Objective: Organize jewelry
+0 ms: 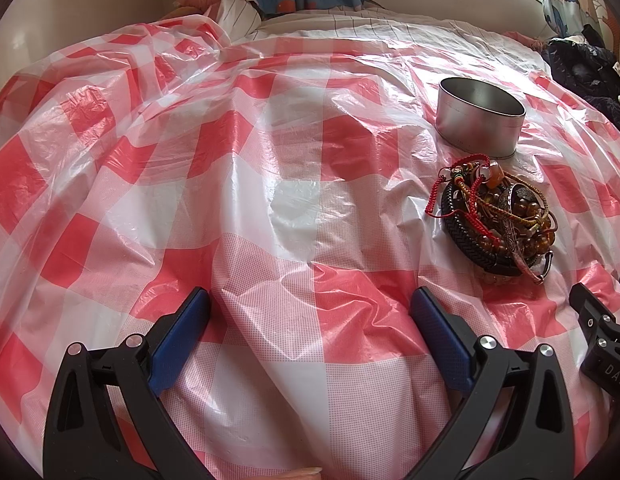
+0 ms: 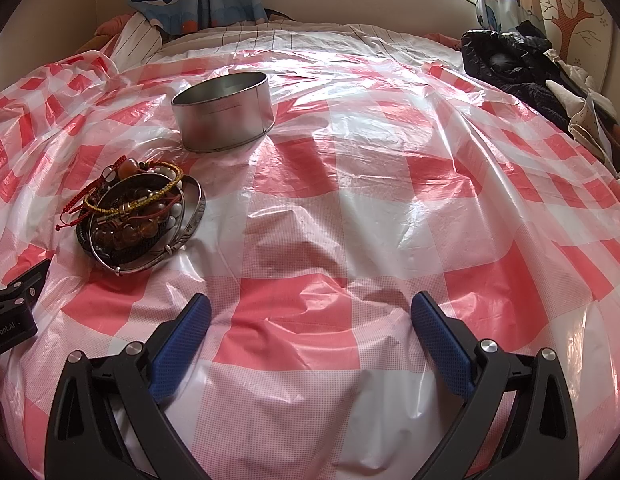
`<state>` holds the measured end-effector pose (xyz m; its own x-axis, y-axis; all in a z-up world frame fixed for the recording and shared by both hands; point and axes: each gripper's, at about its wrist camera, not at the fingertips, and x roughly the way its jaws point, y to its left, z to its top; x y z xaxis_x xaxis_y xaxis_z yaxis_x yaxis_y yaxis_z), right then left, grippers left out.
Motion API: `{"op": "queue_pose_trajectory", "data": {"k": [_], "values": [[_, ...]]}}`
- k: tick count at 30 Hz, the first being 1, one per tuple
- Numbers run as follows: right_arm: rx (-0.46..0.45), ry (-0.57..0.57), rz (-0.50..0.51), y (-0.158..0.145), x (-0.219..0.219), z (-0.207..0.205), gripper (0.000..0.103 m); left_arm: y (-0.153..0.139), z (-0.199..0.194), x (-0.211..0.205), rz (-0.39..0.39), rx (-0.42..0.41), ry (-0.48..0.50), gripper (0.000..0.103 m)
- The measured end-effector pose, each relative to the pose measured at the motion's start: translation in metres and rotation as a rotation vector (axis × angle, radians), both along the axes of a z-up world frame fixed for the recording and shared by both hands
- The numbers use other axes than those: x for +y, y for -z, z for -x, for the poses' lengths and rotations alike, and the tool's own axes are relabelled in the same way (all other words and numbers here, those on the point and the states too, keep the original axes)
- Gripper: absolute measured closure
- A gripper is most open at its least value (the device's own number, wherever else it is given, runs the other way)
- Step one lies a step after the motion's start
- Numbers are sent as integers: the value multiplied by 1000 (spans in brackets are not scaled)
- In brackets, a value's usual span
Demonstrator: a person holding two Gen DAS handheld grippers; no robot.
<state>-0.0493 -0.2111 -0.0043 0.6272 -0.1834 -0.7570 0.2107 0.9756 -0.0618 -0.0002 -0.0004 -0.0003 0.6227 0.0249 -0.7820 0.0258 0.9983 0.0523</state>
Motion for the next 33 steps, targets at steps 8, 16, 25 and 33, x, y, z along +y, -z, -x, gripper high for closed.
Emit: {"op": "queue_pose_trajectory", "data": {"k": [8,16,25,33], "values": [[0,0,-1,0,0,0,7,0,0,0,-1,0,0,6],[0,0,-1,0,0,0,7,0,0,0,-3,1,0,6],[-1,0,-2,0,-1,0,7,1,-1,4,-4,3,-1,6],[-1,0,-2,0,-1,0,7,2,2,1,-23,-9,-3,6]]}}
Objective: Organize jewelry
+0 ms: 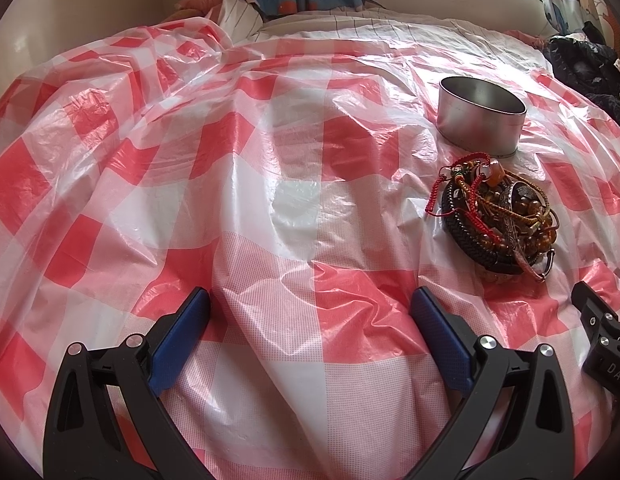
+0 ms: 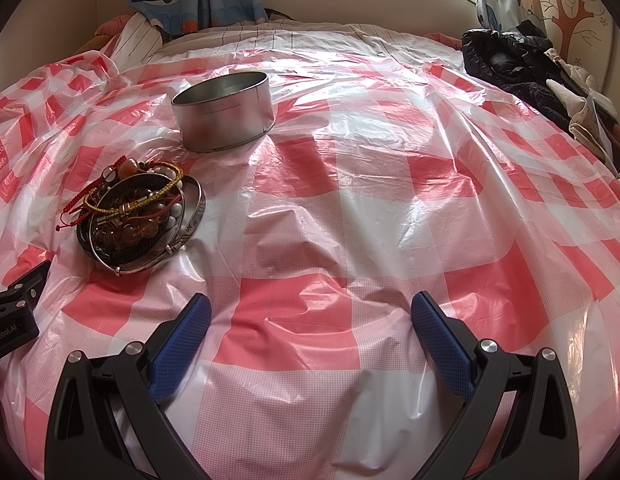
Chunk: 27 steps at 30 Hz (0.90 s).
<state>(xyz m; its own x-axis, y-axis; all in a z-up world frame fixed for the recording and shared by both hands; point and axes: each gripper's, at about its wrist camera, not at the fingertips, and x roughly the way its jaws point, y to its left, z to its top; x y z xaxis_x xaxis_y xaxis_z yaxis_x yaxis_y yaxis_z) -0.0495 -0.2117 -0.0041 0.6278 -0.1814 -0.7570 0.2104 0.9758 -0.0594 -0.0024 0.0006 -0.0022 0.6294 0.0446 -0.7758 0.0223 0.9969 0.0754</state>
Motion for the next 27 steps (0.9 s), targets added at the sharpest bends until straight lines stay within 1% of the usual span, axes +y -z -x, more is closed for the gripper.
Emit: {"op": "queue_pose_trajectory", "data": {"k": [27], "values": [[0,0,-1,0,0,0,7,-1,1,-2,0,3,0,6]]}}
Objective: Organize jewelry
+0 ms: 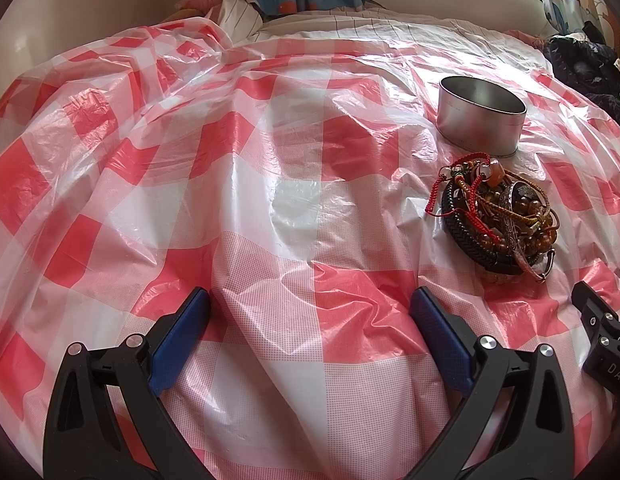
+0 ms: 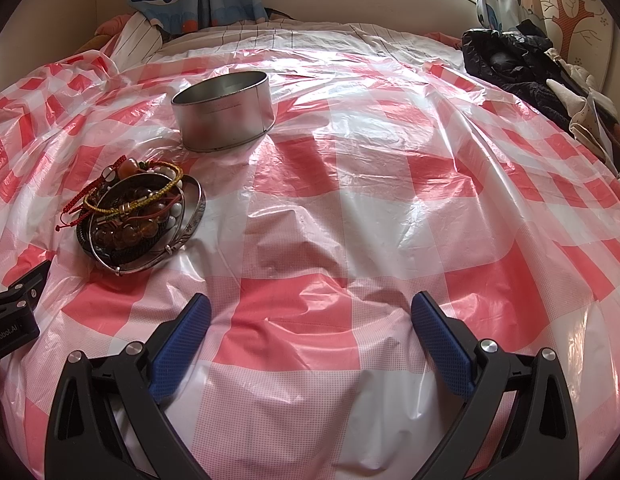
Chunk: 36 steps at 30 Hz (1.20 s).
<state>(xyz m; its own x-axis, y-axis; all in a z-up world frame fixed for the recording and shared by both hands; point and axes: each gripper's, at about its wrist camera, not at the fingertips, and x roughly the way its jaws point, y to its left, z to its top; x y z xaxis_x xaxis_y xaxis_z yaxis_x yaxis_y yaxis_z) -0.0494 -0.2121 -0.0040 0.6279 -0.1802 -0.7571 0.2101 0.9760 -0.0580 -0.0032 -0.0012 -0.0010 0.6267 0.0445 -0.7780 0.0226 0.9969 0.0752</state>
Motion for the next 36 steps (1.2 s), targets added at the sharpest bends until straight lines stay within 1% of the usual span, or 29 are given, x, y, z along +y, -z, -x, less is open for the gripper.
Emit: {"op": "queue_pose_trajectory", "data": {"k": [23,25,27,29,31,33,35,36], "values": [[-2,-1,-2,0,-1,0,7,-1,0,-1,7,2,1,6],[-2,-1,-2,0,0,0,7,-6,2,0,16,-19,1,6],[-2,-1,-3,0,-1,0,7,-15,6,1,51,-68,4,6],[-1,-1,-3,0,0,0,7,-25,12,2,110,-123,30,6],[-2,-1,-2,0,0,0,7,-32,15,0,141,-159,60,6],[-2,-1,-2,0,0,0,7,-33,13,-7,137,-161,96,7],[-2,-1,-2,0,-1,0,7,-35,11,-16,152,-156,158,12],[-2,-1,-3,0,-1,0,7,-36,11,-20,154,-154,180,12]]}}
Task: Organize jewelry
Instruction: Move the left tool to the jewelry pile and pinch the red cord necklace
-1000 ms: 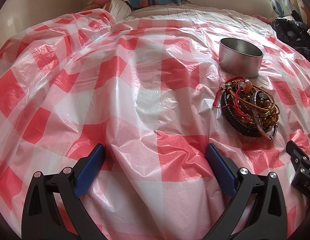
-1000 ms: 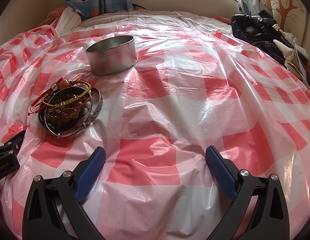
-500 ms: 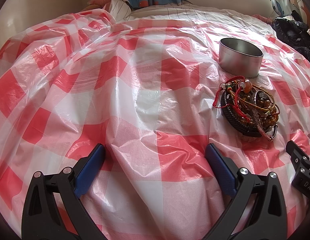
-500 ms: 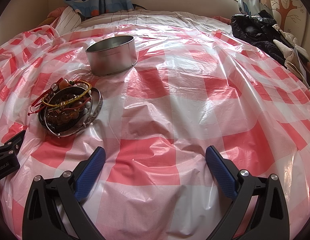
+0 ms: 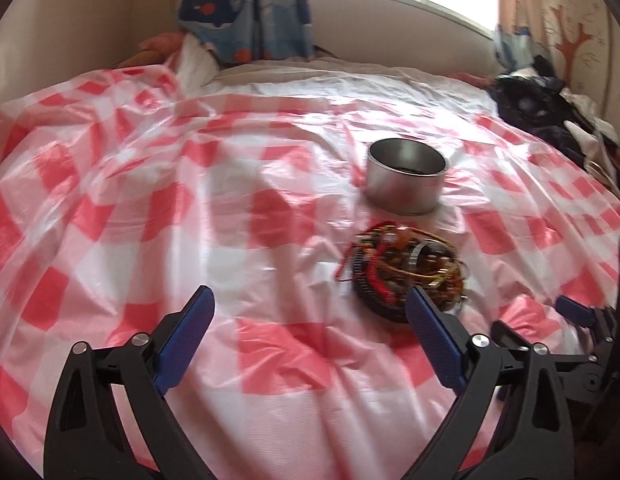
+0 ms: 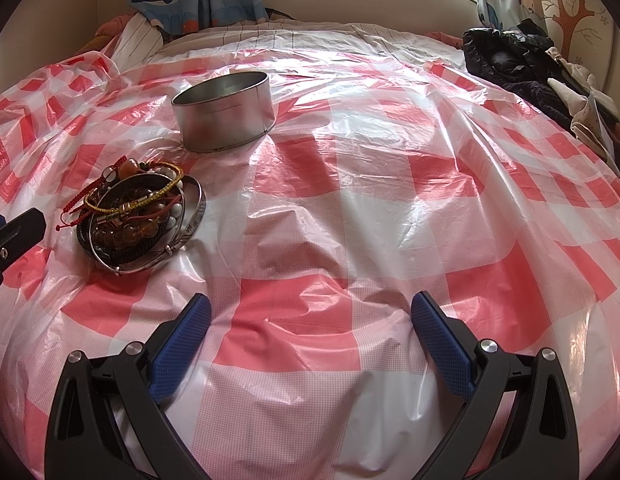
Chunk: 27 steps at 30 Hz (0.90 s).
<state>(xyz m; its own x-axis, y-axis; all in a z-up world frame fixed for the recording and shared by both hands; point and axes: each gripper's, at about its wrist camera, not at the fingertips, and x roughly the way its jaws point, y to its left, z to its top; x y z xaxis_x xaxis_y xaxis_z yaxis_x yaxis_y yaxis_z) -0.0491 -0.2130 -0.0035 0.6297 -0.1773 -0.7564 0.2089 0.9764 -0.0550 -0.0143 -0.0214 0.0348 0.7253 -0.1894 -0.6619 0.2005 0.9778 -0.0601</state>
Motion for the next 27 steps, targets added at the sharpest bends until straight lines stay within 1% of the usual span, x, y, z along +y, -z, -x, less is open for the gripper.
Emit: {"op": "queue_pose_trajectory", "data": {"k": [1,3,5,6,8,9,11,12,13,15,16,18,20,22,27], "values": [[0,0,0,0,0,0,7,-1,0,-4,-4,-4,24,15],[0,0,0,0,0,0,7,-1,-3,-13,-26,-2,54,25],[0,0,0,0,0,0,7,2,-8,-18,-20,26,87,40],[0,0,0,0,0,0,7,4,-12,-18,-14,40,94,43],[0,0,0,0,0,0,7,7,-17,-21,-4,60,122,60],[0,0,0,0,0,0,7,9,-21,-22,3,73,135,65],[0,-1,0,0,-1,0,7,13,-26,-25,-3,93,145,86],[0,-1,0,0,0,0,7,14,-27,-25,3,96,153,90],[1,-1,1,-1,1,0,7,14,-28,-25,0,95,150,99],[-7,-9,-5,-2,1,1,7,12,-28,-24,-7,85,142,100],[-26,-34,-27,-5,2,3,7,10,-28,-20,-1,80,130,100],[-102,-118,-116,-16,4,9,7,5,-27,-8,29,73,100,100],[-150,-177,-200,-27,7,8,7,-1,-27,6,57,71,70,100],[-153,-237,-259,-33,12,-3,7,-3,-28,16,67,73,40,100],[-109,-347,-376,-34,27,-37,9,0,-32,34,69,103,-27,100]]}}
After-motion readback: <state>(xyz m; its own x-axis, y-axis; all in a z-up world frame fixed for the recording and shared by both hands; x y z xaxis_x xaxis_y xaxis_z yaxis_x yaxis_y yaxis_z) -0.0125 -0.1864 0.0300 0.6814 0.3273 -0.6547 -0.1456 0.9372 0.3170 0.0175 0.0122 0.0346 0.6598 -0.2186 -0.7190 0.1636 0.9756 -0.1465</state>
